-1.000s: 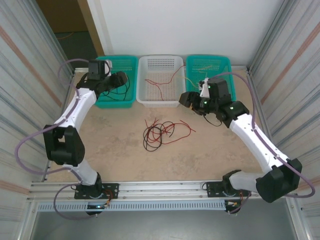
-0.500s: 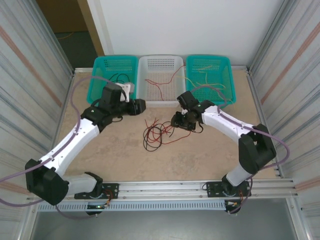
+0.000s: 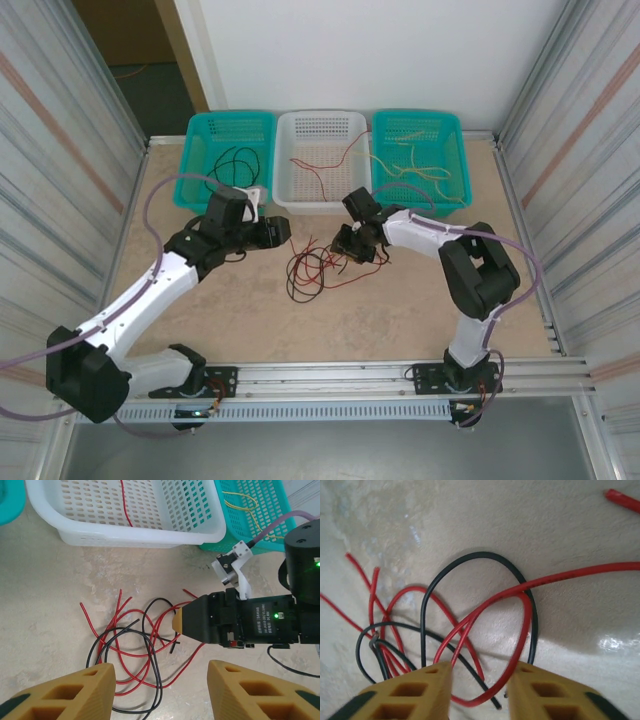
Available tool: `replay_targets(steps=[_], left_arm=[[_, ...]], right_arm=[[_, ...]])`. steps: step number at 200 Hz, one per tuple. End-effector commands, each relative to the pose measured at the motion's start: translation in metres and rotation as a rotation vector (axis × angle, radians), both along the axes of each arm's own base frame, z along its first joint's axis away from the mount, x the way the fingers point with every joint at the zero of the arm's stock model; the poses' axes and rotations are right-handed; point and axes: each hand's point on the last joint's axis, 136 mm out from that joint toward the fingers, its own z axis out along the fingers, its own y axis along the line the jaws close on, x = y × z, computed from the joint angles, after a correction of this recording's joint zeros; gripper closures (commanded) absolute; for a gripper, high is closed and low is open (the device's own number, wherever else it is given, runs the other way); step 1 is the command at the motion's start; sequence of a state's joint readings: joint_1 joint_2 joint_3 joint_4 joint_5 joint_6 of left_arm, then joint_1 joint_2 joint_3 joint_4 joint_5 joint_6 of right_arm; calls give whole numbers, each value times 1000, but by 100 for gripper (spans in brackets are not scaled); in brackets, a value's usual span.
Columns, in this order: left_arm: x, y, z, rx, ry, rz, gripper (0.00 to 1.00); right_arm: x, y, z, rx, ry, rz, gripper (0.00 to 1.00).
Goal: Untangle the cables
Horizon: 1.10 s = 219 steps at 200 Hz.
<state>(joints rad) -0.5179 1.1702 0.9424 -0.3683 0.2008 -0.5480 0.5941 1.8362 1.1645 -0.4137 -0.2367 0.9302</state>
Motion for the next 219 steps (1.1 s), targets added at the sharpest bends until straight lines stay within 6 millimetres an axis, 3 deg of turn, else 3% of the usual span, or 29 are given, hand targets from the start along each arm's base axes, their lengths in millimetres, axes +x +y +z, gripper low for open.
replay_targets(steps=[1,12,26,78,141,179,219], left_arm=[[-6,2,4,-19,-19,5,48],[-7,3,4,-20,-22,2,47],[-8,1,6,-22,-28,-10,46],[0,-7,11,-54,-55,-21,41],[-8,-47,40,-125,-137,-154,33],[-12,-64,39,-163,-120,-189,33],[-10,-72,42,-206,-127,-193,34]], right_arm=[[5,1,-5,5,17,-17,91],[5,2,2,-1,1,0,100],[4,5,22,-11,-65,45,100],[-19,18,141,-52,-427,296,100],[-51,20,245,65,-697,423,100],[-57,23,279,139,-762,430,100],[-65,31,291,188,-771,476,100]])
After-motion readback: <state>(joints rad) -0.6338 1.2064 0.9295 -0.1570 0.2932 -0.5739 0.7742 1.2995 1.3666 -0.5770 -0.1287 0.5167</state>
